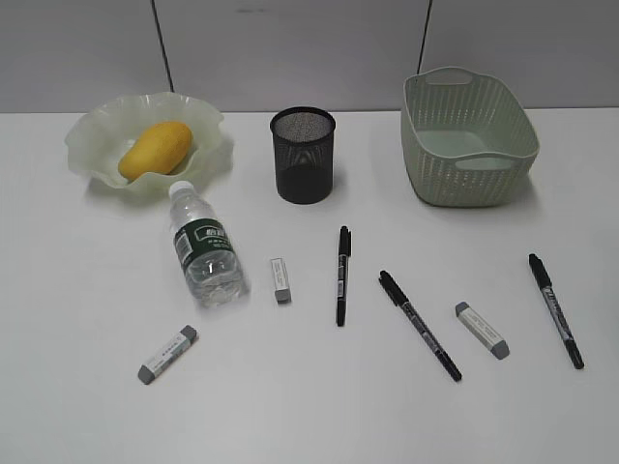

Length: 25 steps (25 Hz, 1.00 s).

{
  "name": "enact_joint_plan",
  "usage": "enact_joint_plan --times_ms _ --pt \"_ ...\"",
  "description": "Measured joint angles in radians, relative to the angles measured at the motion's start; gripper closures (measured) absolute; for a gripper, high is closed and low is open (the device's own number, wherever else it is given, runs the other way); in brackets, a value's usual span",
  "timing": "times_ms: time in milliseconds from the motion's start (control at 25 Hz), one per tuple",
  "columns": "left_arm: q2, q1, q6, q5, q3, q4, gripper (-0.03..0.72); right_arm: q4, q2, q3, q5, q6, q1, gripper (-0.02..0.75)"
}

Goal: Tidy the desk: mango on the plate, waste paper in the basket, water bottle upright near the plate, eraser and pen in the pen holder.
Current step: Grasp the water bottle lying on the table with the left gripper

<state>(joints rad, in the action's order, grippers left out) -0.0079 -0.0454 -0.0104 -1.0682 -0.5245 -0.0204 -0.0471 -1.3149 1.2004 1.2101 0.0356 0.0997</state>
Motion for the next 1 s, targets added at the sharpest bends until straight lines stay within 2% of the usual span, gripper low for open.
enact_joint_plan --times_ms 200,320,560,720,1000 --pt "0.0 0.0 0.0 0.0 0.0 0.0 0.449 -0.003 0.293 -0.209 0.002 0.001 0.0 0.281" --pt "0.0 0.0 0.0 0.0 0.0 0.0 0.449 -0.003 0.449 -0.276 0.003 0.001 0.0 0.281" --pt "0.0 0.0 0.0 0.0 0.0 0.001 0.449 -0.003 0.773 -0.368 0.0 0.001 0.0 0.281" --pt "0.0 0.0 0.0 0.0 0.0 0.003 0.449 -0.003 0.983 -0.428 -0.055 -0.001 0.0 0.281" --pt "0.0 0.0 0.0 0.0 0.0 0.003 0.449 -0.003 1.197 -0.534 -0.088 -0.069 0.0 0.281"
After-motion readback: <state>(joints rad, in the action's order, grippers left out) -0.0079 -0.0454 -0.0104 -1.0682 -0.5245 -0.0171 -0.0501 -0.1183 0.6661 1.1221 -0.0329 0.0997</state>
